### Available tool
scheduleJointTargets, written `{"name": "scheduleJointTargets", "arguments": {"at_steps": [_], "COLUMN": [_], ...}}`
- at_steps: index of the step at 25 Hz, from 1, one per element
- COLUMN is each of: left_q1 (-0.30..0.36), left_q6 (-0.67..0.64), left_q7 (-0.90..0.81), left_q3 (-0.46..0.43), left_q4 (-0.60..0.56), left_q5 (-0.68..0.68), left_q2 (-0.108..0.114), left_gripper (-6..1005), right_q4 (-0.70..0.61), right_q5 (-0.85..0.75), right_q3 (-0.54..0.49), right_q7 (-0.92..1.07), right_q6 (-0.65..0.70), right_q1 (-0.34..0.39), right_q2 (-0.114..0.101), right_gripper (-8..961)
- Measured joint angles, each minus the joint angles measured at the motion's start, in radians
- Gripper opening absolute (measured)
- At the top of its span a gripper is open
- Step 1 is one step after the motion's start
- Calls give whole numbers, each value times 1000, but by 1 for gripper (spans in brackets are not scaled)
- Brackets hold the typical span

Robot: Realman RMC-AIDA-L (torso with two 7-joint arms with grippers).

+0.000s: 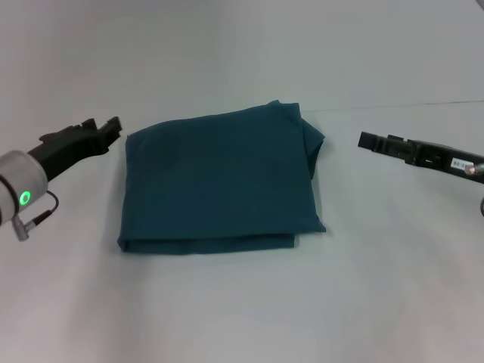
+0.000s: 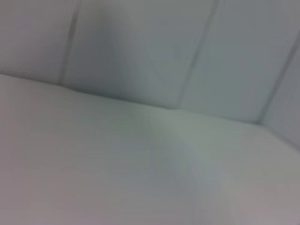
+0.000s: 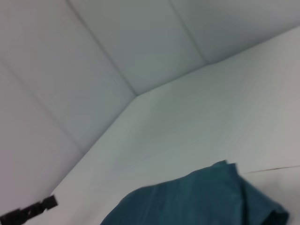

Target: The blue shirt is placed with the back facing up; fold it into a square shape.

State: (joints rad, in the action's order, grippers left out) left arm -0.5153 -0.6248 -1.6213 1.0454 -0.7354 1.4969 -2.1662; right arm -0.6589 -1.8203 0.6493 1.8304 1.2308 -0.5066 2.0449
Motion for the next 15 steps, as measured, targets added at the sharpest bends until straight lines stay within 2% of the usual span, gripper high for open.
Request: {"name": "scheduleJointTargets", "arguments": {"at_steps": [5, 6, 11, 14, 15], "left_q1": [57, 65, 97, 106, 107], "left_q6": [-298, -373, -695, -843, -869], "left_q7": [75, 92, 181, 218, 218], "left_q3": [-78, -93, -126, -152, -157], "left_q4": [-3, 1, 7, 9, 11], "left_q5": [-3, -2, 24, 71, 92], "left_q2": [-7, -6, -2, -1, -1], "left_gripper": [454, 475, 583, 814, 845], "right_q4": [-1, -2, -4, -15, -17], "right_q5": [0, -2, -30, -79, -92], "right_q3": [1, 2, 24, 73, 84], "right_q7": [-153, -226, -310, -323, -323], "right_q6": [106, 158, 243, 295, 308], "right_q1": [24, 28, 21, 4, 0], "right_q2": [0, -2, -4, -8, -8], "right_gripper": [890, 893, 908, 897, 897]}}
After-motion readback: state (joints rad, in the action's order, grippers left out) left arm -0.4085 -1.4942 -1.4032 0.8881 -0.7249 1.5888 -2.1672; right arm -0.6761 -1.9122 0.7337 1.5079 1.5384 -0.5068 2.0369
